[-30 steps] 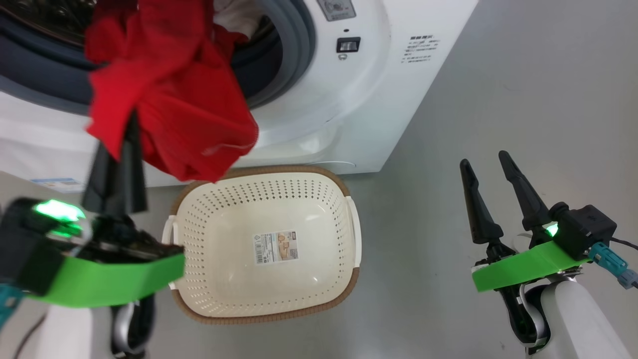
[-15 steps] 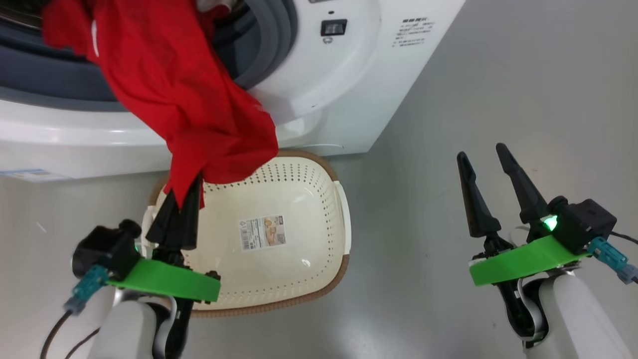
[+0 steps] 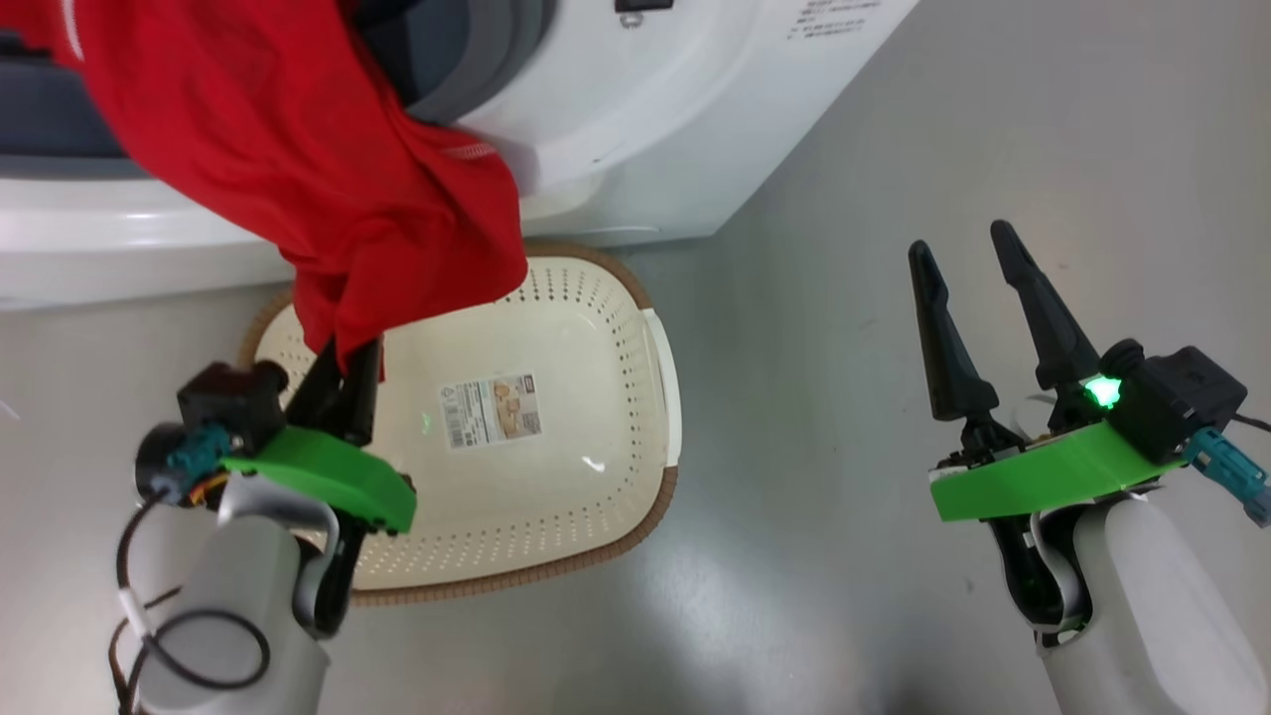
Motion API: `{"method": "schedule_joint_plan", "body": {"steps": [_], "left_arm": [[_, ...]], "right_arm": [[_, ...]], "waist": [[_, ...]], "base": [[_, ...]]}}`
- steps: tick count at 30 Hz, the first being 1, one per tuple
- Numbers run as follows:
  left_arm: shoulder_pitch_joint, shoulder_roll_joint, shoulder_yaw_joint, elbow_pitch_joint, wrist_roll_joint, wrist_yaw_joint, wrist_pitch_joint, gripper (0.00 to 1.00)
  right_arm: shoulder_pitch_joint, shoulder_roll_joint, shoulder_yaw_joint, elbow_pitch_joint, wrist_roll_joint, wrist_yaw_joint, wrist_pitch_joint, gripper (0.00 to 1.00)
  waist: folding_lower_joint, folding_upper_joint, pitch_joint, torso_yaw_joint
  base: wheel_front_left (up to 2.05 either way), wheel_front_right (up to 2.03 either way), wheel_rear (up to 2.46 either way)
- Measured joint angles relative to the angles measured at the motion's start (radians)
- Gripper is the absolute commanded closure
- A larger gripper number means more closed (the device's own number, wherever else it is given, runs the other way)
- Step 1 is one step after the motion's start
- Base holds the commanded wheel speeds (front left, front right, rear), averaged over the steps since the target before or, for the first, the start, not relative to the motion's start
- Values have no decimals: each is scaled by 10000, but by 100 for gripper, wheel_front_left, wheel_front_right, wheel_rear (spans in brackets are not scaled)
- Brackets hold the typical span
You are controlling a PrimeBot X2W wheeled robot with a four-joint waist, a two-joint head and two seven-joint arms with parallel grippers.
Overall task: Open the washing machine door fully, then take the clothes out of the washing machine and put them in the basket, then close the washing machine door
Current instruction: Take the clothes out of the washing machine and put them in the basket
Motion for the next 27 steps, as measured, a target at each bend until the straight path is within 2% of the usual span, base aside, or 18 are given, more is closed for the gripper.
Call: {"method": "schedule_joint_plan", "body": {"steps": [10,13,15,16,20,22,24,27], "left_arm": [[-1396,-4,-2,1887,0,0,2,99],[-1717,-8,0,2272,-2,0,2,96],[-1916,-2,4,2470,-4,0,2,91],[-2081,2,15,2637,-4,0,2,79],[-2318,17,52,2863,-4,0,2,51],[-2394,29,56,2905,-4,0,2,9],[-2435,31,54,2918,-4,0,2,0],[-2499,35,50,2928,-4,0,2,0]], "right_arm": [[-247,2,90,-102,109,0,-2,0],[-418,2,94,-109,121,0,-2,0],[-519,0,111,-123,125,0,-2,0],[-591,2,132,-132,138,0,-2,0],[-593,2,159,-140,138,0,-2,0],[-595,0,159,-140,138,0,-2,0],[-595,0,159,-140,140,0,-2,0],[-596,2,159,-138,140,0,-2,0]], "waist": [[0,0,722,-196],[0,0,861,-227],[0,0,934,-248],[0,0,995,-269],[1,0,1082,-300],[0,0,1106,-298],[0,0,1115,-286],[0,0,1094,-269]], "base": [[0,0,0],[0,0,0],[0,0,0],[0,0,0],[0,0,0],[0,0,0],[0,0,0],[0,0,0]]}}
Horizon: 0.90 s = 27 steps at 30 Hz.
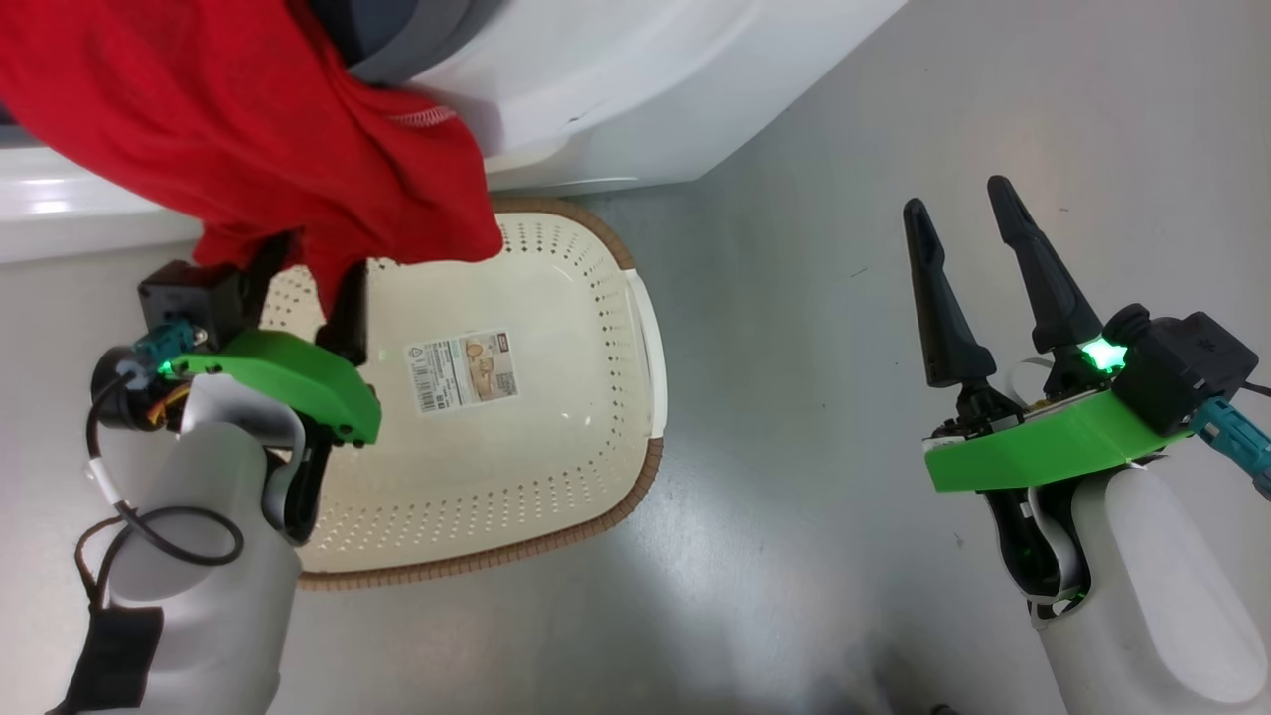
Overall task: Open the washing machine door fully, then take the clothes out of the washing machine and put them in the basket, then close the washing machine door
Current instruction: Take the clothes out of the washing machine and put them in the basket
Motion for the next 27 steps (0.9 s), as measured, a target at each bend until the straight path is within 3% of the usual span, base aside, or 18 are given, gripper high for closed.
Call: {"method": "schedule_joint_plan", "body": {"steps": [12,27], "left_arm": [[515,2,21,-878,-109,0,2,0],[2275,-29,1081,-3540,232,0,8,0]], "right_arm": [[5,-2,-13,29,-8,0,0,0],[316,-2,-42,165,-86,0,0,0]], "waist": [[0,0,-287,151],[0,0,-952,424]], "base": [[0,0,0],[0,0,0]]}}
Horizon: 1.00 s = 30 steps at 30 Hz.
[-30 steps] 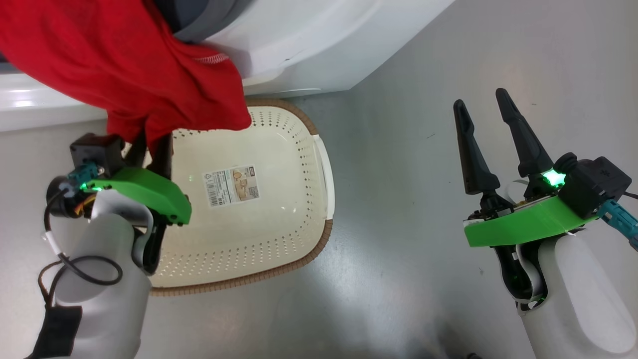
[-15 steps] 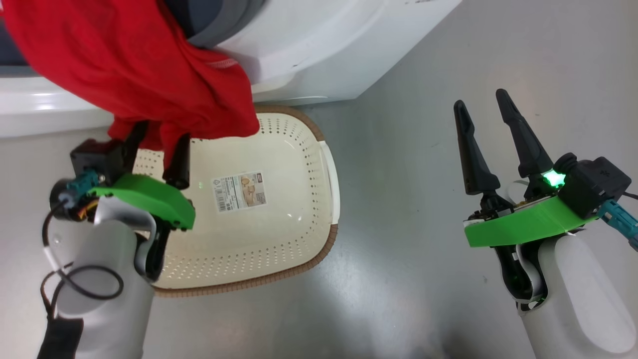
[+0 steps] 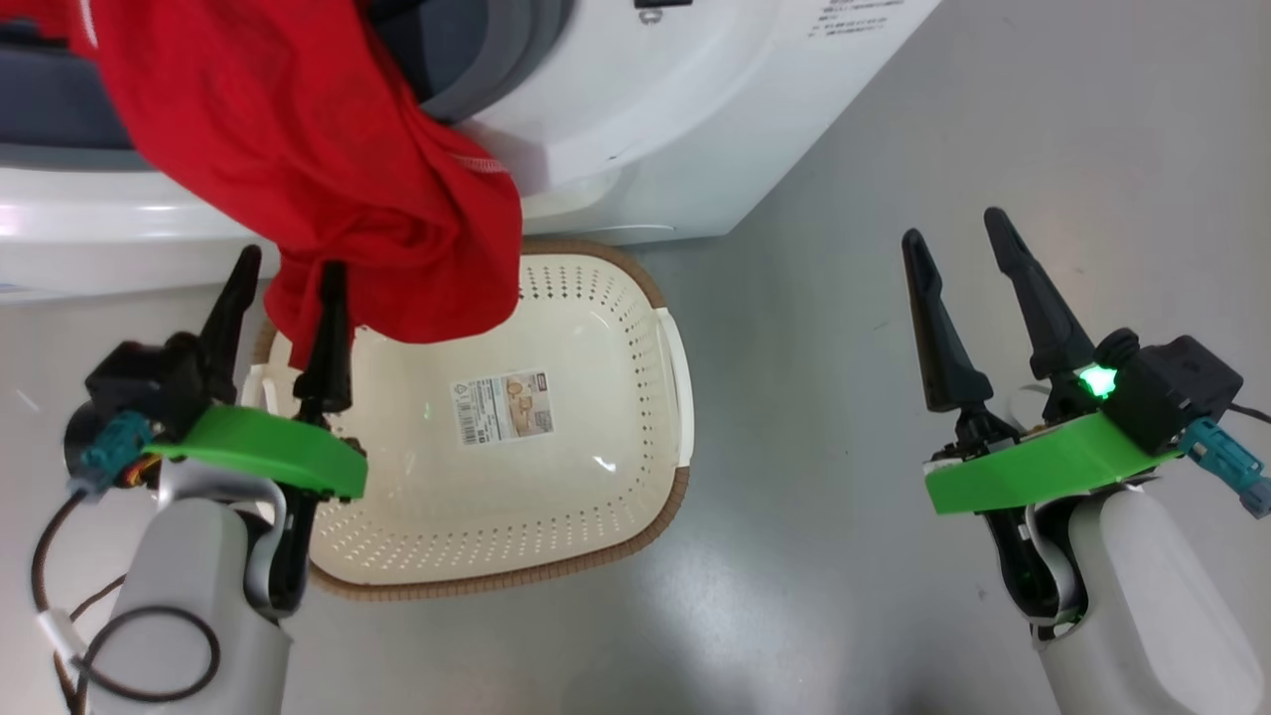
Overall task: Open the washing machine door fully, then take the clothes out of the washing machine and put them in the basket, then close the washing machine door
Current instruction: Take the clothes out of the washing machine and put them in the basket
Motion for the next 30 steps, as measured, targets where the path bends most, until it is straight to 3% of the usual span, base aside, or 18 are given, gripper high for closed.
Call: {"method": "schedule_joint_plan", "body": {"steps": [30], "left_arm": [[3508,-33,1062,-4418,295,0,0,0]], "right_arm": [[558,0,-219,69,-125,0,0,0]], "waist": [[0,0,-634,352]], "base": [[0,0,0]]}}
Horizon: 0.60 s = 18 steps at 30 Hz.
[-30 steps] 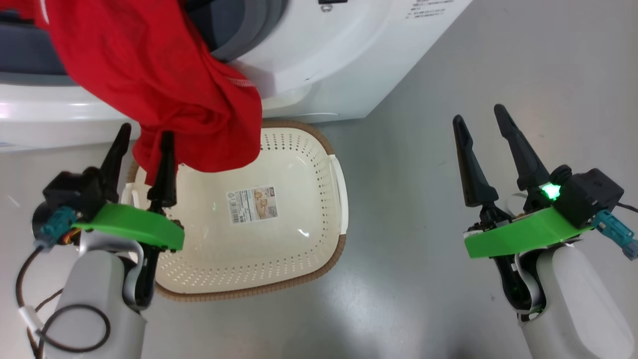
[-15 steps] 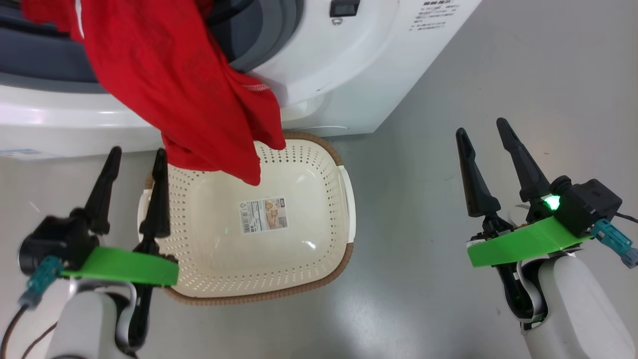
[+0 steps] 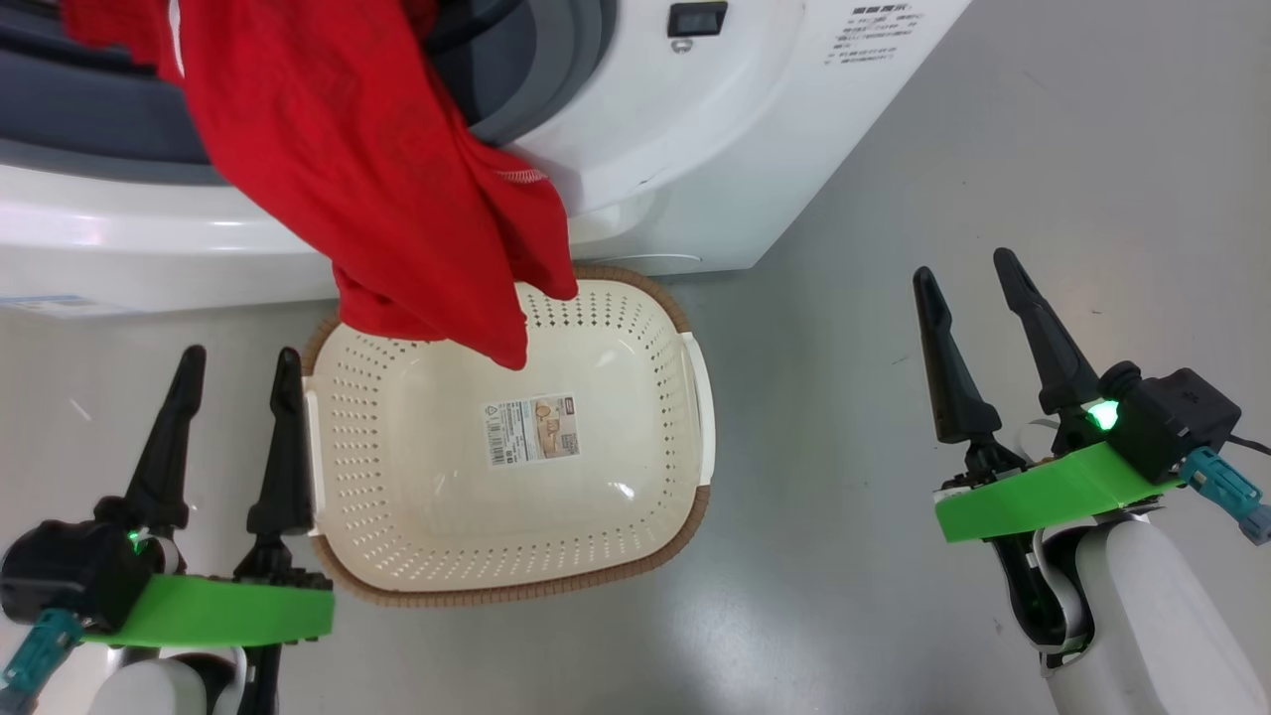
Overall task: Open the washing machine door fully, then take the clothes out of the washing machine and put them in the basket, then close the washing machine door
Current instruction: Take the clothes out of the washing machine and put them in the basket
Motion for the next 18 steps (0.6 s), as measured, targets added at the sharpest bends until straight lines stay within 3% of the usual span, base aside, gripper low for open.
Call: {"method": "schedule_joint_plan", "body": {"steps": [12,18], "left_arm": [[-68,-23,-127,-267,61,0,-2,0],[-893,128,-349,-169,84,0,0,0]], "right_arm": [[-6,2,-25,-2,0,0,0,0],[-18,2,-15,-10,0,0,2,0]], "waist": [[1,0,129,27],[0,0,170,26]], "base": [[0,0,0],[0,0,0]]}}
